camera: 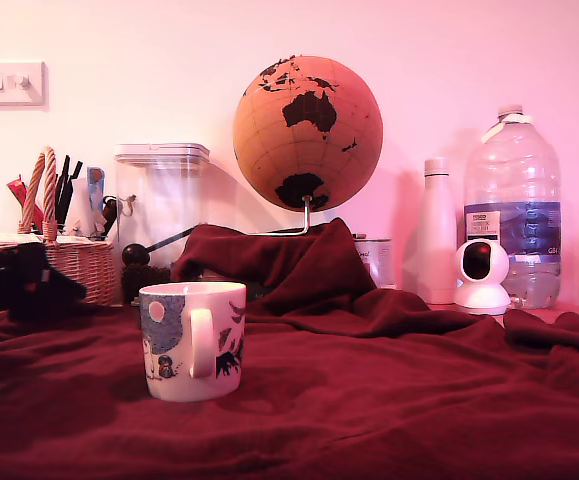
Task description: Pick up the coffee capsules on the table and drop them inside the coffee cup
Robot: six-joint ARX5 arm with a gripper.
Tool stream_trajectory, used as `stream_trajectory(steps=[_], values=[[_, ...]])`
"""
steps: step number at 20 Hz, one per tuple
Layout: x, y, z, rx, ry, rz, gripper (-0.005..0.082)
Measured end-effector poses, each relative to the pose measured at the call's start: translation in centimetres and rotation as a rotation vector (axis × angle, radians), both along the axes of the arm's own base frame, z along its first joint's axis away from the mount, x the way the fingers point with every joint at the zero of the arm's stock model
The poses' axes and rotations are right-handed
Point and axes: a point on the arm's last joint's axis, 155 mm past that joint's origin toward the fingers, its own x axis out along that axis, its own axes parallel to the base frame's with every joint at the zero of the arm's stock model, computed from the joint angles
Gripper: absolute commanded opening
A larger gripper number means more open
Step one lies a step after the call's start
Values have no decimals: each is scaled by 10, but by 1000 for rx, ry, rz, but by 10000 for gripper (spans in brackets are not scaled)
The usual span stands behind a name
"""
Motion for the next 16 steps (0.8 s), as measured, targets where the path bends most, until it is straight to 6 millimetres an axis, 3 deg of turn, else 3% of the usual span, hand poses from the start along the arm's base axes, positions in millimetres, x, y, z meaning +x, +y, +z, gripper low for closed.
stream_trajectory(steps=[8, 16], values=[[29, -3, -1, -3, -17, -7, 584], [53, -5, -15, -1, 7, -8, 584]])
